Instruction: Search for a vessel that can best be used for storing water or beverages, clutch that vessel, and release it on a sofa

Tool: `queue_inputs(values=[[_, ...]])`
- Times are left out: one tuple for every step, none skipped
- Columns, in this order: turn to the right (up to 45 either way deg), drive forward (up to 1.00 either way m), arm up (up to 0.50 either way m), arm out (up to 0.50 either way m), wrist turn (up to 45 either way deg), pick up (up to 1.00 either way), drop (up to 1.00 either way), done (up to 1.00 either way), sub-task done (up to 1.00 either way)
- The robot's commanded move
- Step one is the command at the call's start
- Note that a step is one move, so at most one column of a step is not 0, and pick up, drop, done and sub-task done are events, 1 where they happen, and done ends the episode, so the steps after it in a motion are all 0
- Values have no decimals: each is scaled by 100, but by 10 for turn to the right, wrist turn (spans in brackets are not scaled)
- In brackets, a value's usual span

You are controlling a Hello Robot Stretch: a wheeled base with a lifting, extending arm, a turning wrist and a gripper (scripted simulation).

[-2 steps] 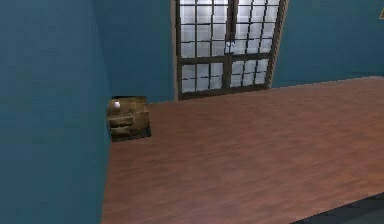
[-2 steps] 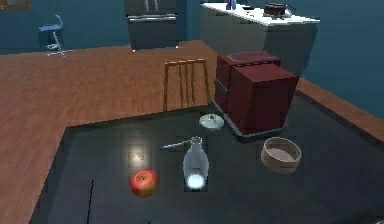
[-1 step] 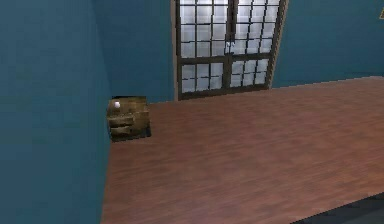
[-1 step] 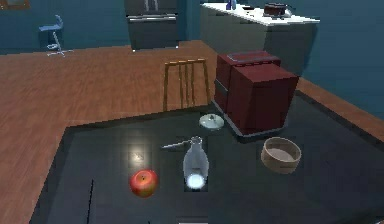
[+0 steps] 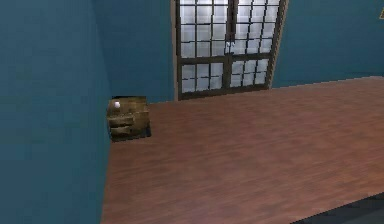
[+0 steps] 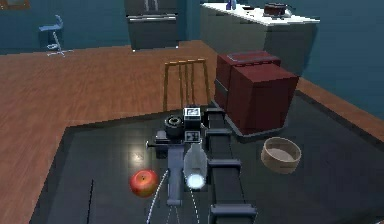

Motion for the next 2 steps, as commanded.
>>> queue_inputs(values=[[0,0,0,0,450,0,0,0,0],[0,0,0,0,450,0,0,0,0]])
